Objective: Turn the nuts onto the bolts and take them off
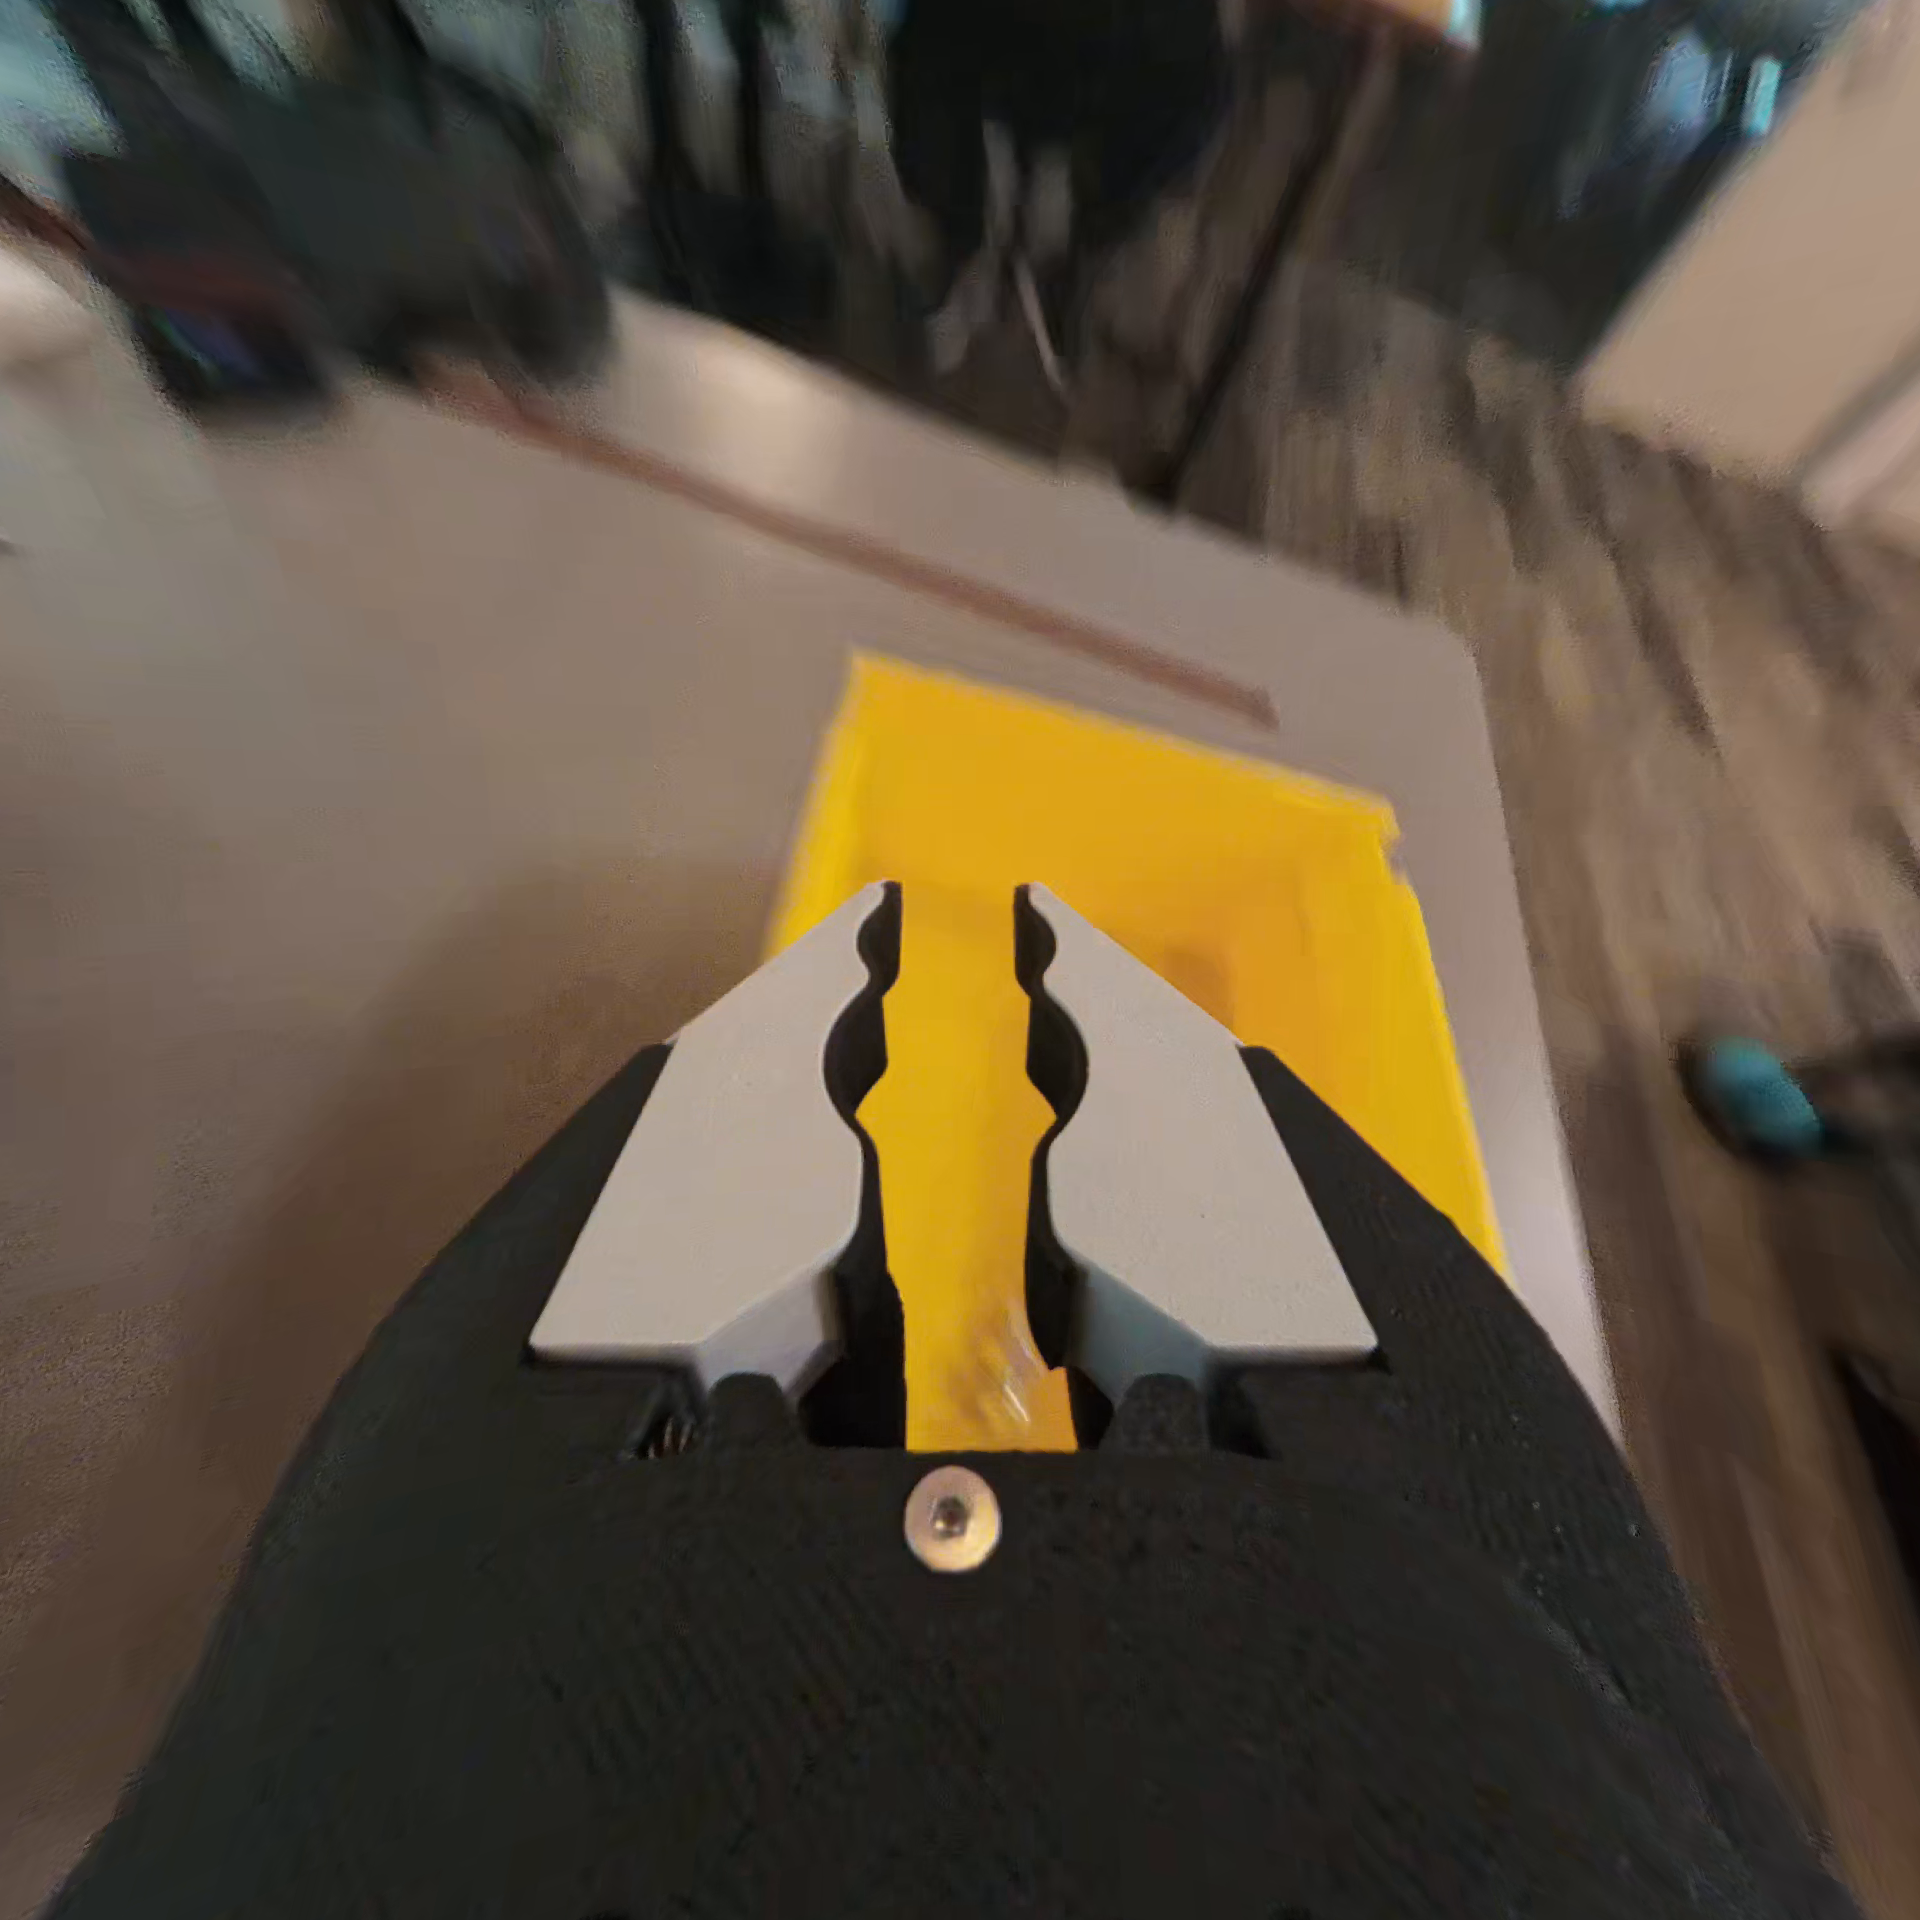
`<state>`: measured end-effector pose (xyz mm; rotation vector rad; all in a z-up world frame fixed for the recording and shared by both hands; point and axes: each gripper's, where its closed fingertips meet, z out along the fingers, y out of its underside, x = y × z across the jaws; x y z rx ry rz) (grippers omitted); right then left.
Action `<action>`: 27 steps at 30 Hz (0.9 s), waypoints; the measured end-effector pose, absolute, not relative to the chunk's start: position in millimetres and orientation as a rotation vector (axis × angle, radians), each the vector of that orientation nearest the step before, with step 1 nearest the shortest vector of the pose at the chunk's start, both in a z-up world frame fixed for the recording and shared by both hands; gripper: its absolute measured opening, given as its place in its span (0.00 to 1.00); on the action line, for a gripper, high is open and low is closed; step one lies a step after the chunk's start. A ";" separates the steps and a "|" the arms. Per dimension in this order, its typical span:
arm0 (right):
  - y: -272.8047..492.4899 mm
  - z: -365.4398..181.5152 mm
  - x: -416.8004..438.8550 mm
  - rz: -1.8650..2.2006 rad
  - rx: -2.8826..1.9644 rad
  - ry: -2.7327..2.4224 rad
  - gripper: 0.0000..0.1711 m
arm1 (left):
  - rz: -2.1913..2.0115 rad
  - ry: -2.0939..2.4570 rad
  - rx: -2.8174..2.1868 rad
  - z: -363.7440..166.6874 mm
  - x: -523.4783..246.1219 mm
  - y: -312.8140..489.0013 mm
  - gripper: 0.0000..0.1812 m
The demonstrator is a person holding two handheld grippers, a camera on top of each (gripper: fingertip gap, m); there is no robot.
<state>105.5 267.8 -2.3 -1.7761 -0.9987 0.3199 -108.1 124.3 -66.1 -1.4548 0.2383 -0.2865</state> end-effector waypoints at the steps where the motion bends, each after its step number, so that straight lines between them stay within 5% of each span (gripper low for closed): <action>1: 249.5 15.6 81.3 0.428 -1.651 -0.989 0.11 | -0.273 0.235 -1.453 -65.8 -109.2 124.3 0.32; 4: 211.3 25.3 15.1 0.671 -1.406 -0.935 0.08 | -0.258 0.241 -1.447 -65.1 -109.3 123.8 0.34; 10: 208.0 -65.6 -73.8 0.726 -1.344 -0.831 0.05 | -0.267 0.201 -1.454 -65.3 -115.8 125.9 0.40; 16: 207.5 -69.1 -94.3 0.412 -1.131 -0.944 0.02 | -0.186 0.113 -1.519 -61.7 -135.9 122.2 0.35; 27: 193.1 -68.7 -104.1 0.461 -1.017 -1.011 0.00 | -0.102 -0.086 -1.718 37.4 -250.5 19.3 0.31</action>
